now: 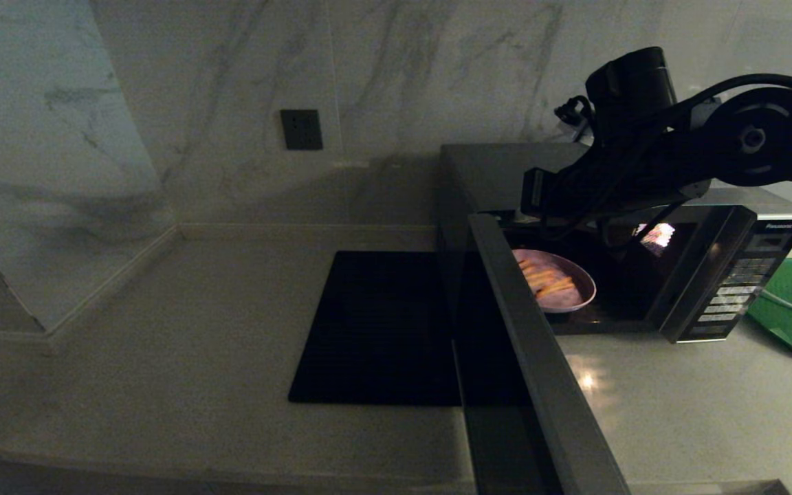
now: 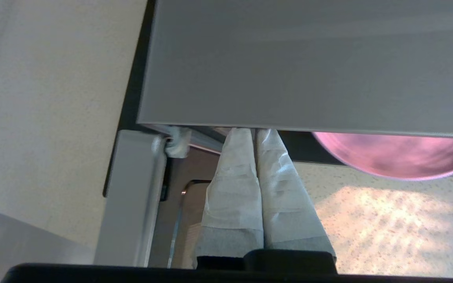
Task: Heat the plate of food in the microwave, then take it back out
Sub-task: Take the plate out of the microwave
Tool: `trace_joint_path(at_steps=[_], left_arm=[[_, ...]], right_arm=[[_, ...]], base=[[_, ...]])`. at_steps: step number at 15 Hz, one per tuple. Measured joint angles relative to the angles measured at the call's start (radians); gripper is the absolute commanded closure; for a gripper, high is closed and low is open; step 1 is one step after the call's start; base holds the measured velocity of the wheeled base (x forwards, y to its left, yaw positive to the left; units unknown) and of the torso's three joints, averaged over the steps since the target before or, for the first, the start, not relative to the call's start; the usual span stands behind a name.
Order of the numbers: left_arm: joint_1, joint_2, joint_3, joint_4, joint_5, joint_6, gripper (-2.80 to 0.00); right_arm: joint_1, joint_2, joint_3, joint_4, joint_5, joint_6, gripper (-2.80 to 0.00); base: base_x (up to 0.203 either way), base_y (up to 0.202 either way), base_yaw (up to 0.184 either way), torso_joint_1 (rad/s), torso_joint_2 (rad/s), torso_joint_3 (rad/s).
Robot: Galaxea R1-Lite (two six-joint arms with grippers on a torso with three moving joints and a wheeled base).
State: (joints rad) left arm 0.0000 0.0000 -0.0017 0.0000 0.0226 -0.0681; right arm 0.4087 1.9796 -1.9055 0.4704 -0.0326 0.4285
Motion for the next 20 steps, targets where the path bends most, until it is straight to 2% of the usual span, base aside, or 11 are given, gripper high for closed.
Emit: trace_joint_path(at_steps=[6, 10, 14, 17, 20], left_arm=[[-0.001, 0.000, 0.000, 0.000, 0.000, -0.001, 0.00], [0.000, 0.000, 0.000, 0.000, 0.000, 0.000, 0.00], [0.000, 0.000, 0.000, 0.000, 0.000, 0.000, 0.00], [0.000, 0.000, 0.000, 0.000, 0.000, 0.000, 0.00], [0.000, 0.000, 0.000, 0.000, 0.000, 0.000, 0.00]], right_arm=[[0.016, 0.014, -0.015, -0.002, -0.006, 0.002, 0.00], [0.015, -0.050, 0.053, -0.002, -0.011, 0.019, 0.00], [-0.005, -0.194, 0.192, 0.004, -0.035, 0.023, 0.00], [-0.041, -0.330, 0.368, 0.006, -0.078, 0.015, 0.00], [-0.144, -0.453, 0.590, 0.003, -0.157, 0.005, 0.00]], base=[[0.000, 0.000, 0.000, 0.000, 0.00, 0.000], [0.000, 0.000, 0.000, 0.000, 0.00, 0.000], [0.000, 0.000, 0.000, 0.000, 0.00, 0.000], [0.000, 0.000, 0.000, 0.000, 0.00, 0.000], [0.000, 0.000, 0.000, 0.000, 0.00, 0.000]])
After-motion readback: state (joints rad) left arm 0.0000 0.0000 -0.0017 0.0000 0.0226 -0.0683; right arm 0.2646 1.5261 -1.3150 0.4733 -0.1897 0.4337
